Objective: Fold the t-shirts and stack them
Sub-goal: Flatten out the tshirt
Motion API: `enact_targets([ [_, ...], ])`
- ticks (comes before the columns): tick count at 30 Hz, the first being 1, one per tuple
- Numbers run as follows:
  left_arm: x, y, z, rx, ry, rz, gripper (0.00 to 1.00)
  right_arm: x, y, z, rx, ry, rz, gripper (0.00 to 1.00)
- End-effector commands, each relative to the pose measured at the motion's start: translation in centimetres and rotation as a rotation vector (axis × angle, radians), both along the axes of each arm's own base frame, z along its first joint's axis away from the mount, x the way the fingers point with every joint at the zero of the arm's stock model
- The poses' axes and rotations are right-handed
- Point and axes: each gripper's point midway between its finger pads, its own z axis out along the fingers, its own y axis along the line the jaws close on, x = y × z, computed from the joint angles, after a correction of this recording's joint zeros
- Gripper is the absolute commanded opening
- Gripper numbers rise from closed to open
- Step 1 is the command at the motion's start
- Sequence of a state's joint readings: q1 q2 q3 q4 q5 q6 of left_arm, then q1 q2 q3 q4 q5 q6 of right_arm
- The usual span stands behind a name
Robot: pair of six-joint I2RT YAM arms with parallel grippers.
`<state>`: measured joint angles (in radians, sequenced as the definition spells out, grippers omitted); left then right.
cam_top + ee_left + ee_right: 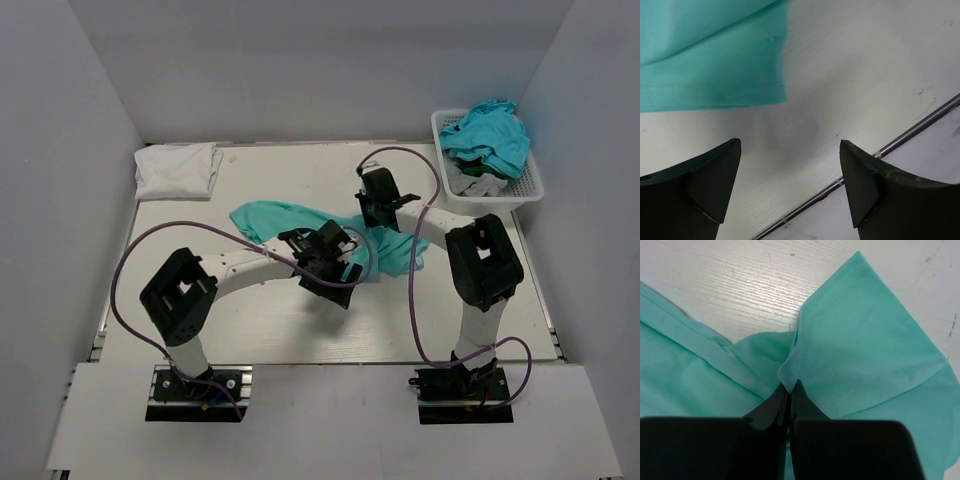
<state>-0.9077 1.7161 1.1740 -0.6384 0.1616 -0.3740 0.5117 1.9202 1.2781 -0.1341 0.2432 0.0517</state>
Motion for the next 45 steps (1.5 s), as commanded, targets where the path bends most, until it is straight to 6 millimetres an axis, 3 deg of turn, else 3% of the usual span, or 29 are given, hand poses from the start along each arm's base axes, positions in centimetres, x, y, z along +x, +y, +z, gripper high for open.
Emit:
enact_targets([
  [1,1.1,-1.8,1.2,-0.017,-0.057,-0.014,0.89,1.1,0.7,5.3,0.132,-0.124,-0.062,0.00],
  [5,1.7,-1.9,0.1,0.024,-0.085,-0.002,0.89,0.3,1.4,6.3,0.190,-0.123,-0.043,0.00],
  [12,3.9,-1.5,-2.2,0.129,-0.136,0.032,0.77,-0.6,1.8,7.4,0.238,-0.118,-0.021,0.00],
  [19,5.0,-1.6,-2.7,0.150,-0.176,0.053,0.36,-0.9,1.6,8.1,0.254,-0.124,-0.029,0.00],
  [20,5.1,-1.5,-2.7,0.155,-0.182,0.057,0.07,-0.9,1.4,8.2,0.251,-0.128,-0.033,0.00],
  [21,5.2,-1.4,-2.7,0.158,-0.185,0.070,0.00,-0.8,1.3,8.3,0.247,-0.141,-0.044,0.00],
  [24,6.2,-0.2,-1.2,0.157,-0.235,0.157,0.00,-0.6,0.1,8.4,0.227,-0.161,-0.094,0.00],
  [26,6.8,1.9,-0.2,0.197,-0.282,0.244,0.00,-0.5,-0.7,9.2,0.223,-0.192,-0.146,0.00],
  [27,7.4,2.4,1.9,0.175,-0.339,0.272,0.00,-0.1,-2.0,9.3,0.202,-0.213,-0.206,0.00],
  [29,8.1,4.3,4.1,0.205,-0.415,0.363,0.00,-0.1,-3.0,10.5,0.211,-0.246,-0.254,0.00],
  [30,8.4,5.0,5.2,0.206,-0.444,0.394,0.00,0.3,-4.6,10.9,0.183,-0.272,-0.316,0.00],
  [33,9.9,8.2,9.4,0.229,-0.568,0.535,0.00,0.4,-7.5,13.3,0.175,-0.346,-0.439,0.00],
  [37,11.7,10.0,15.6,0.207,-0.710,0.661,0.00,0.2,-12.4,17.1,0.147,-0.462,-0.607,0.00],
  [41,12.8,12.8,23.4,0.142,-0.852,0.814,0.00,-0.9,-15.0,23.8,0.178,-0.628,-0.648,0.00],
  [43,12.4,14.4,28.0,0.064,-0.930,0.880,0.00,-1.7,-15.4,27.1,0.186,-0.716,-0.595,0.00],
  [45,12.1,15.0,31.4,-0.019,-0.994,0.882,0.00,-3.4,-15.1,31.7,0.224,-0.829,-0.490,0.00],
])
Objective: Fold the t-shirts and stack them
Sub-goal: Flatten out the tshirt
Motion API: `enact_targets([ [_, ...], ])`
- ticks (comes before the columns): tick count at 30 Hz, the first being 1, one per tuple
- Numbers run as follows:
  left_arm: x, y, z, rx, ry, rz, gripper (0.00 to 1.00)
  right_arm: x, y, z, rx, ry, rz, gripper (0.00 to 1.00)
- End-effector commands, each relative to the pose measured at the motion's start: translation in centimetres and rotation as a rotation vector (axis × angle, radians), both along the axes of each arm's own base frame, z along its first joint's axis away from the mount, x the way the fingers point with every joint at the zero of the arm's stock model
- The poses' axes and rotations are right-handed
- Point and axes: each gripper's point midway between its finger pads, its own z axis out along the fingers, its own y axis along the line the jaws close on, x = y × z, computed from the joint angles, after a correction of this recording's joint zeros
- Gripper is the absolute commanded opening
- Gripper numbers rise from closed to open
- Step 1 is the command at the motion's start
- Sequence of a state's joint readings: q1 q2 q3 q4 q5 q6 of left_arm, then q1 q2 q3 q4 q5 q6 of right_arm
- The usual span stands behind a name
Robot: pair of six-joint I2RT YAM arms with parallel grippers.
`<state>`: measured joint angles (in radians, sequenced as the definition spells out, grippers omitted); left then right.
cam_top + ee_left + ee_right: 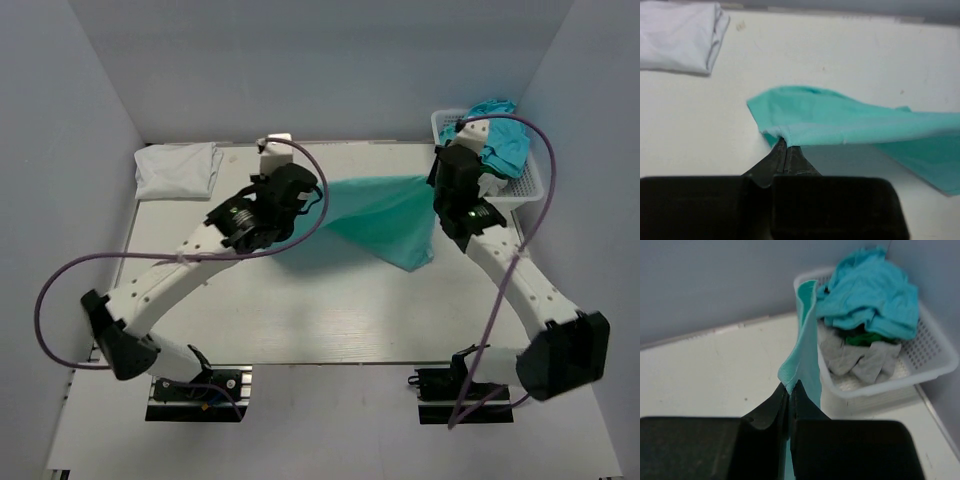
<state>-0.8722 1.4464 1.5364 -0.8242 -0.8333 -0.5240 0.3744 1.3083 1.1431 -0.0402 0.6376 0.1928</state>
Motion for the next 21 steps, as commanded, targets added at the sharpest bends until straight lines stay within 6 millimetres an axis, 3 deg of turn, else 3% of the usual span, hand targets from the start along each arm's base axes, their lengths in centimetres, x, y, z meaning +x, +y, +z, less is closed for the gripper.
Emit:
enact_targets([
  [1,-1.2,3.9,9.0,-0.093,-0.229,0.053,0.00,-2.3,-0.9,8.5,-0.034,-0.252,0.049,0.00],
  [3,-3.0,4.3,12.8,-0.199,-0.313,-0.060,0.00,-4.4,-0.4,12.2,-0.027,-0.361,0.134,0.00],
  [5,-4.3,3.6,16.0,-0.263,-0.404,-0.188,0.00,-6.1,-0.3,14.6,-0.072,-0.427,0.193,0.00],
  [7,-6.4,4.5,19.5,-0.308,-0.515,-0.285,0.00,-7.9,0.1,17.1,-0.065,-0.496,0.244,0.00],
  [9,-8.4,4.2,21.9,-0.347,-0.570,-0.394,0.00,-9.8,0.0,19.3,-0.068,-0.554,0.279,0.00],
  [11,-9.8,4.5,23.4,-0.367,-0.598,-0.453,0.00,-12.0,-0.3,22.2,-0.059,-0.624,0.303,0.00],
  [12,-10.8,5.0,25.1,-0.397,-0.634,-0.475,0.00,-12.4,-0.1,22.7,-0.057,-0.634,0.319,0.00],
  [13,-11.1,4.9,25.5,-0.384,-0.642,-0.502,0.00,-12.9,0.1,22.9,-0.058,-0.630,0.340,0.00],
  [14,-12.1,4.7,26.3,-0.386,-0.666,-0.557,0.00,-14.4,-0.3,24.7,-0.038,-0.678,0.343,0.00],
  [18,-15.7,5.3,29.8,-0.427,-0.757,-0.703,0.00,-18.7,-1.3,27.9,0.012,-0.779,0.365,0.00],
  [21,-18.0,5.5,31.2,-0.453,-0.802,-0.793,0.00,-22.0,-1.7,30.0,0.028,-0.868,0.408,0.00],
])
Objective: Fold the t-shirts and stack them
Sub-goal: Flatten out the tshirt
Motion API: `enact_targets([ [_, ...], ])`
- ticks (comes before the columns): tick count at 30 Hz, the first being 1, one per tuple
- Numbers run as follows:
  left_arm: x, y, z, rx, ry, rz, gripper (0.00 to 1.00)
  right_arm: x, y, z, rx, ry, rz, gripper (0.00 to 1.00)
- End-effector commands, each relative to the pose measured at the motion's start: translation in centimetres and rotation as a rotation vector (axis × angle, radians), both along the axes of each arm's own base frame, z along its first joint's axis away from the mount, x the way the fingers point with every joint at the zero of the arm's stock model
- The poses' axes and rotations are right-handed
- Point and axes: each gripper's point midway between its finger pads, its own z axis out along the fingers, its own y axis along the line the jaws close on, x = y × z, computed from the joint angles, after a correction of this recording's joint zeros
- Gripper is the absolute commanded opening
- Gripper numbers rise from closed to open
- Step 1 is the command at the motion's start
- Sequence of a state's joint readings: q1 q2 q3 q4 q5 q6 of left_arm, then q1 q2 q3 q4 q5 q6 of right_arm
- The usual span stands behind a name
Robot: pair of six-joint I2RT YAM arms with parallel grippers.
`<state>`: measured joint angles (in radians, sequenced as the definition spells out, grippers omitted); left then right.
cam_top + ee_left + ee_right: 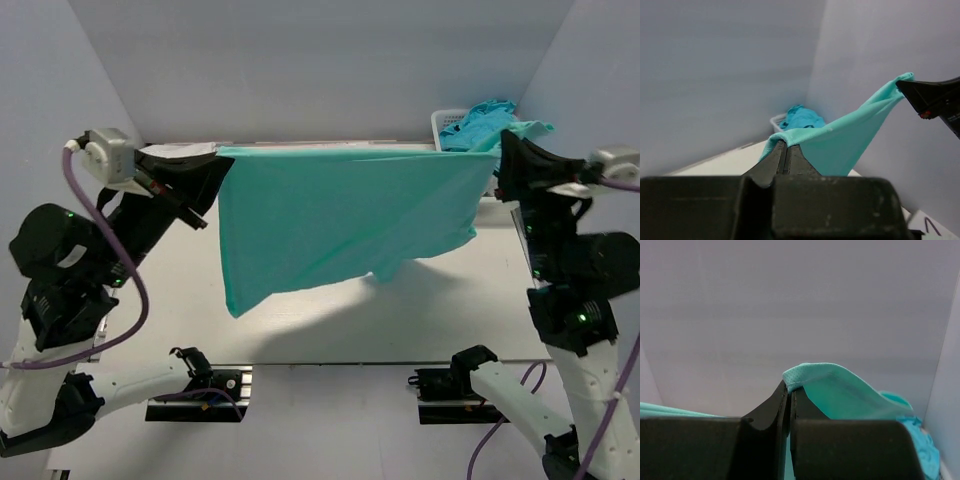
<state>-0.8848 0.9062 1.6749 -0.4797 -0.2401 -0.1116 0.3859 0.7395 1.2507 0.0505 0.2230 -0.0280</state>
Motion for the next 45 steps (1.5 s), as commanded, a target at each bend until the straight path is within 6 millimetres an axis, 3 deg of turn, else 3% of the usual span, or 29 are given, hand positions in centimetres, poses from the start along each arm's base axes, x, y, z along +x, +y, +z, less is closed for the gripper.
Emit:
enact_targets([
  [1,-4.5,1.8,3.9,-0.043,-0.152,-0.120,0.00,-5.2,-1.5,4.7,0.042,-0.155,0.030,0.00],
  [6,-6.2,2.5,5.0,-0.078,-0.177,-0.167,0.00,-9.7,-0.9,7.4,0.020,-0.268,0.139,0.00],
  [12,-4.1,2.5,3.8,-0.090,-0.093,-0.088,0.00,-8.8,-1.8,8.4,0.066,-0.286,0.081,0.00],
  [13,-3.8,2.8,3.8,-0.106,-0.078,-0.071,0.00,-6.9,-1.2,7.8,0.057,-0.250,0.075,0.00],
  [15,-2.2,2.7,3.1,-0.120,-0.013,-0.009,0.00,-5.5,-1.0,7.5,0.064,-0.228,0.058,0.00],
  [16,0.1,2.7,1.4,-0.123,0.084,0.087,0.00,-2.9,0.2,6.3,0.060,-0.172,0.078,0.00],
  [18,2.9,3.8,-0.4,-0.146,0.163,0.255,0.00,-1.1,1.1,5.7,0.078,-0.144,0.094,0.00],
  [19,4.2,3.6,-2.0,-0.141,0.214,0.316,0.00,2.0,2.3,4.1,0.056,-0.081,0.095,0.00],
  [20,5.9,2.7,-3.7,-0.110,0.262,0.379,0.00,2.9,2.7,3.6,0.060,-0.061,0.098,0.00],
  [21,7.2,4.0,-5.2,-0.113,0.301,0.517,0.00,3.8,3.1,3.1,0.070,-0.036,0.107,0.00],
  [24,10.8,3.6,-11.3,-0.033,0.418,0.758,0.00,9.4,5.4,-1.6,0.044,0.102,0.106,0.00],
  [25,11.5,3.2,-12.5,-0.013,0.440,0.794,0.00,10.0,5.5,-2.2,0.044,0.116,0.102,0.00],
  [27,12.9,2.7,-16.2,0.063,0.488,0.890,0.00,13.1,7.0,-6.8,0.026,0.219,0.116,0.00],
  [28,13.6,1.9,-18.0,0.106,0.512,0.902,0.00,13.5,7.3,-7.0,0.035,0.208,0.125,0.00],
  [29,15.0,0.9,-21.4,0.172,0.564,0.945,0.00,15.2,8.2,-10.5,0.030,0.281,0.130,0.00],
  [31,17.0,0.9,-24.7,0.225,0.632,0.991,0.00,17.2,9.4,-13.6,0.014,0.346,0.147,0.00],
  [32,18.5,0.1,-28.2,0.300,0.691,0.995,0.00,18.8,10.2,-16.3,0.000,0.409,0.147,0.00],
  [33,19.9,1.3,-29.6,0.299,0.734,1.036,0.00,20.4,10.9,-18.7,-0.010,0.462,0.142,0.00],
  [34,20.7,1.9,-31.4,0.321,0.773,1.058,0.00,21.2,11.1,-19.2,-0.015,0.480,0.139,0.00],
  [35,21.7,2.4,-32.4,0.330,0.802,1.073,0.00,23.0,11.6,-22.5,-0.034,0.551,0.117,0.00],
  [36,22.8,2.9,-33.4,0.332,0.832,1.086,0.00,25.0,12.3,-23.5,-0.048,0.569,0.104,0.00],
  [37,24.4,4.7,-36.1,0.363,0.884,1.141,0.00,25.9,12.4,-24.0,-0.060,0.578,0.093,0.00],
  [39,26.6,5.5,-38.2,0.358,0.929,1.152,0.00,28.9,13.0,-32.4,-0.160,0.745,0.029,0.00],
  [40,28.2,6.7,-38.2,0.345,0.929,1.171,0.00,30.8,13.7,-29.2,-0.151,0.695,0.017,0.00],
  [41,29.6,6.8,-40.9,0.387,0.959,1.176,0.00,32.2,13.4,-33.4,-0.224,0.767,-0.047,0.00],
  [42,31.5,6.7,-40.4,0.351,0.933,1.179,0.00,34.3,14.1,-35.0,-0.240,0.782,-0.068,0.00],
  [43,32.8,7.5,-40.8,0.369,0.935,1.175,0.00,35.7,14.4,-33.5,-0.238,0.750,-0.088,0.00],
  [44,33.9,7.5,-41.6,0.371,0.951,1.159,0.00,37.5,14.4,-34.4,-0.264,0.744,-0.146,0.00],
  [45,36.0,7.3,-42.4,0.359,0.953,1.153,0.05,38.5,14.6,-37.9,-0.316,0.785,-0.170,0.07],
])
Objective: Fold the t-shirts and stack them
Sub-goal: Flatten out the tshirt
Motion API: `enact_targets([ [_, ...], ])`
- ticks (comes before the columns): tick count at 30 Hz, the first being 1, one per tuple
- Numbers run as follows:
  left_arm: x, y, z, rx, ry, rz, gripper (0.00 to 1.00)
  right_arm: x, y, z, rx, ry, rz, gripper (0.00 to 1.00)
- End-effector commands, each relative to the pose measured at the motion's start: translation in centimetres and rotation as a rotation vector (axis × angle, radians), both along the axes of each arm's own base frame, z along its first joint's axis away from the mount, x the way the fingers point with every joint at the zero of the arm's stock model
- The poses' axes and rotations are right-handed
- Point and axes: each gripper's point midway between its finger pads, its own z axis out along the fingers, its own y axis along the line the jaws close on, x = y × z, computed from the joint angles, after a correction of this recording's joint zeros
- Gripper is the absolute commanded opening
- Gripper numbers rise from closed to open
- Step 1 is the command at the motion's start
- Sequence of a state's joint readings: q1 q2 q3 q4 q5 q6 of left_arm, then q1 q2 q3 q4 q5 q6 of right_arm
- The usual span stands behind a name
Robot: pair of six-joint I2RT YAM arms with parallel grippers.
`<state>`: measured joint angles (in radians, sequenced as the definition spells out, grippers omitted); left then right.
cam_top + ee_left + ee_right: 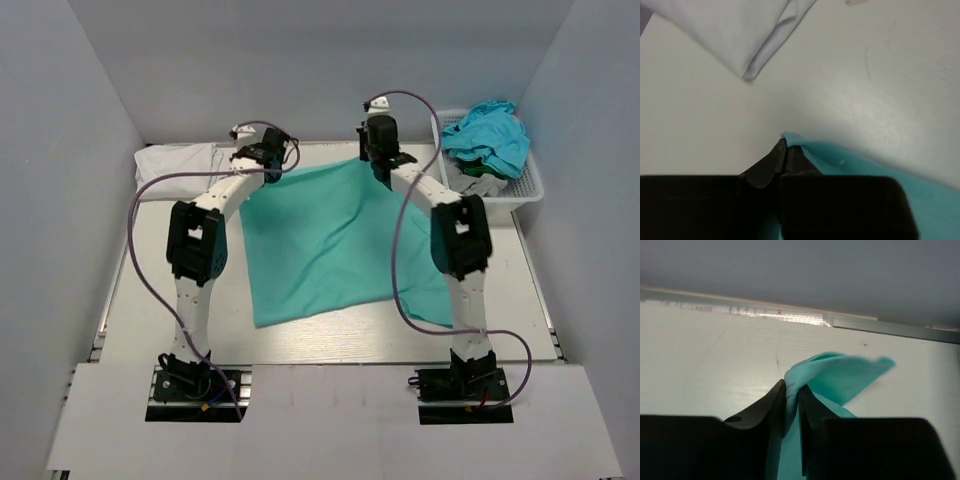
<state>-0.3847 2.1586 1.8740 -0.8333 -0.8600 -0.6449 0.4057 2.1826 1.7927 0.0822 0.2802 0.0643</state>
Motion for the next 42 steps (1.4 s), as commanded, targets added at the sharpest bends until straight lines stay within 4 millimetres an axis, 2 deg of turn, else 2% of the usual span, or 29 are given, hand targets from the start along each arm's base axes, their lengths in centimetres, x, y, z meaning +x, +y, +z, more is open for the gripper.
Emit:
enact_targets([
  [1,5.2,-1.0,2.5,-0.062,-0.098,-0.055,0.12,3.8,-0.3,1.8,-0.114,-0.091,-0.093,0.25],
  [2,6.9,-0.7,3.7,-0.088,-0.136,-0.061,0.34,5.0,0.4,-0.5,-0.156,-0.085,-0.078,0.42],
  [3,8.0,-0.8,1.7,-0.087,-0.107,-0.079,0.52,5.6,0.8,0.2,-0.153,-0.118,-0.077,0.70],
  [4,8.6,-0.8,1.5,-0.097,-0.099,-0.096,0.69,6.1,1.2,1.1,-0.158,-0.148,-0.055,0.90],
  [5,9.7,-0.6,2.9,-0.112,-0.137,-0.099,0.97,6.0,1.8,1.1,-0.152,-0.156,-0.034,0.90],
  [6,9.7,-0.8,2.6,-0.120,-0.127,-0.107,1.00,6.0,2.6,1.9,-0.132,-0.180,-0.014,0.90],
  [7,9.9,-1.1,3.4,-0.133,-0.142,-0.128,1.00,5.6,2.6,0.6,-0.127,-0.154,0.002,0.90],
  [8,9.6,-0.3,3.2,-0.130,-0.134,-0.117,1.00,5.1,2.8,3.4,-0.091,-0.190,0.012,0.90],
  [9,9.3,-0.8,3.5,-0.155,-0.136,-0.138,1.00,4.7,2.8,3.8,-0.083,-0.186,0.016,0.90],
  [10,9.0,-0.9,4.0,-0.166,-0.141,-0.147,1.00,3.9,2.8,2.6,-0.077,-0.139,0.027,0.90],
  [11,8.1,-0.8,5.1,-0.179,-0.151,-0.157,1.00,2.8,2.4,5.3,-0.050,-0.154,0.024,0.90],
  [12,7.5,-0.8,5.4,-0.179,-0.139,-0.173,1.00,1.9,2.1,4.3,-0.057,-0.115,0.028,0.90],
  [13,7.0,-1.2,5.9,-0.197,-0.138,-0.200,1.00,0.1,1.3,7.1,-0.040,-0.111,0.018,0.90],
  [14,6.0,-1.0,5.0,-0.193,-0.097,-0.216,1.00,-1.3,0.9,4.1,-0.020,-0.031,0.003,0.90],
  [15,5.1,-1.9,6.3,-0.211,-0.111,-0.243,1.00,-2.5,0.3,3.2,-0.023,0.017,-0.005,0.90],
  [16,4.4,-3.1,6.1,-0.241,-0.092,-0.283,1.00,-3.7,-0.1,2.3,-0.010,0.069,-0.004,0.90],
  [18,2.3,-4.7,3.5,-0.320,0.001,-0.365,1.00,-7.7,-1.5,0.8,0.005,0.153,-0.025,0.90],
  [19,0.8,-5.4,2.5,-0.355,0.037,-0.383,1.00,-9.3,-2.2,3.1,0.022,0.137,-0.030,0.90],
  [21,-0.5,-5.9,1.4,-0.396,0.078,-0.400,1.00,-12.8,-3.8,-1.3,-0.003,0.264,-0.055,0.90],
  [22,-1.5,-6.5,0.8,-0.407,0.108,-0.416,1.00,-14.8,-4.2,-0.8,0.016,0.274,-0.047,0.90],
  [24,-3.3,-6.9,-0.6,-0.424,0.155,-0.424,1.00,-17.6,-4.9,-3.3,0.027,0.359,-0.049,0.90],
  [26,-5.0,-7.5,-2.3,-0.426,0.200,-0.442,1.00,-20.1,-5.5,-3.6,0.045,0.382,-0.037,0.90],
  [27,-5.0,-8.0,-2.2,-0.451,0.180,-0.453,1.00,-21.7,-6.1,-5.8,0.036,0.433,-0.045,0.90],
  [28,-5.7,-7.9,-3.5,-0.456,0.203,-0.453,1.00,-22.1,-6.2,-5.1,0.047,0.419,-0.042,0.90],
  [32,-4.7,-8.2,-5.0,-0.463,0.177,-0.450,1.00,-23.1,-6.8,-7.1,0.046,0.466,-0.063,0.90],
  [33,-3.6,-8.0,-4.3,-0.436,0.152,-0.433,1.00,-23.3,-6.7,-8.0,0.044,0.487,-0.066,0.90],
  [34,-3.7,-7.6,-5.7,-0.419,0.191,-0.401,1.00,-23.2,-6.8,-8.8,0.043,0.501,-0.072,0.90],
  [36,-2.6,-6.8,-5.8,-0.394,0.185,-0.359,1.00,-22.9,-6.2,-10.4,0.048,0.523,-0.067,0.90],
  [42,0.0,-2.7,-9.6,-0.346,0.260,-0.238,1.00,-21.9,-5.7,-14.9,0.008,0.668,-0.091,0.90],
])
